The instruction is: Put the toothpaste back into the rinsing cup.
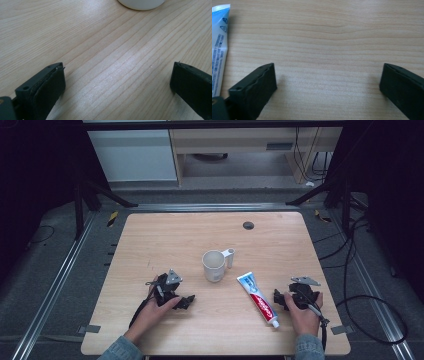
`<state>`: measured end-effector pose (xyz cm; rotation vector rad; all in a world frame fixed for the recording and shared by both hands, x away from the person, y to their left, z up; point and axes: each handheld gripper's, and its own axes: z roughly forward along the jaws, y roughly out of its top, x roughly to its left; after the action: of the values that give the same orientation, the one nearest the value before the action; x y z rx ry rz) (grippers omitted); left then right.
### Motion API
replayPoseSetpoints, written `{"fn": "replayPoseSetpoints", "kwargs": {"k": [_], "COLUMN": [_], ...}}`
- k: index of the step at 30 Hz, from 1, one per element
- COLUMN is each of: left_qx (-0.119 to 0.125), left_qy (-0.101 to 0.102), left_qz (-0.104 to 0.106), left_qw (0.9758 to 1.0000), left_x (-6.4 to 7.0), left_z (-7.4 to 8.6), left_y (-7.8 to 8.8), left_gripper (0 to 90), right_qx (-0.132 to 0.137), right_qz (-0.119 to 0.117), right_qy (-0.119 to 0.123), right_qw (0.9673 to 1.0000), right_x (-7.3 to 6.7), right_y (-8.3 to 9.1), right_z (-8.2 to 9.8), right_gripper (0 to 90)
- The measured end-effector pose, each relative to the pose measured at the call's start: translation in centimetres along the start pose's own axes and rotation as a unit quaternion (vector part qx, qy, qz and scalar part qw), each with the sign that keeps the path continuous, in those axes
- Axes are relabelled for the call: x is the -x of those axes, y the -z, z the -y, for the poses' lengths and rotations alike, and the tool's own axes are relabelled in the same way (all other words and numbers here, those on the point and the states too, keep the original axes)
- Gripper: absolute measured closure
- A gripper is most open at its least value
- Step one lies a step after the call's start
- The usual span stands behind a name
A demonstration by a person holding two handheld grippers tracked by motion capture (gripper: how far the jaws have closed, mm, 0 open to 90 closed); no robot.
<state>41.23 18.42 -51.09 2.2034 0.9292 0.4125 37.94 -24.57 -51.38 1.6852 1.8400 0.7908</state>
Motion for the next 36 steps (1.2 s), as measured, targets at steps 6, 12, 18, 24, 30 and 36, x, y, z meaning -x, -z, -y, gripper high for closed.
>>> {"fn": "replayPoseSetpoints", "kwargs": {"k": [6, 12, 18, 24, 30, 36], "left_qx": [0.000, 0.000, 0.000, 0.000, 0.000, 0.000], "left_qy": [0.000, 0.002, 0.002, 0.003, 0.002, 0.000], "left_qz": [0.000, -0.001, -0.002, -0.002, -0.001, 0.000], "left_qw": [1.0000, 1.0000, 1.0000, 1.0000, 1.0000, 1.0000], "left_x": [0.0, 0.0, 0.0, 0.0, 0.0, -0.1], "left_z": [0.0, 0.0, -0.1, -0.1, -0.1, -0.1], "left_y": [0.0, -0.1, -0.1, -0.1, -0.1, 0.0], "left_gripper": [0.0, 0.0, 0.0, 0.0, 0.0, 0.0], "right_qx": [-0.002, -0.020, -0.043, -0.067, -0.085, -0.105], "right_qz": [-0.020, -0.020, -0.036, -0.047, -0.054, -0.063], "right_qy": [0.035, 0.074, 0.102, 0.125, 0.143, 0.151], "right_qw": [0.9992, 0.9969, 0.9932, 0.9888, 0.9846, 0.9810], "right_x": [-0.4, -1.3, -2.9, -4.7, -5.8, -6.6], "right_y": [2.4, 4.8, 6.4, 7.0, 6.8, 6.1], "right_z": [-1.1, -2.6, -4.4, -6.2, -7.3, -8.1], "right_gripper": [7.3, 11.2, 16.6, 19.2, 22.4, 24.6]}}
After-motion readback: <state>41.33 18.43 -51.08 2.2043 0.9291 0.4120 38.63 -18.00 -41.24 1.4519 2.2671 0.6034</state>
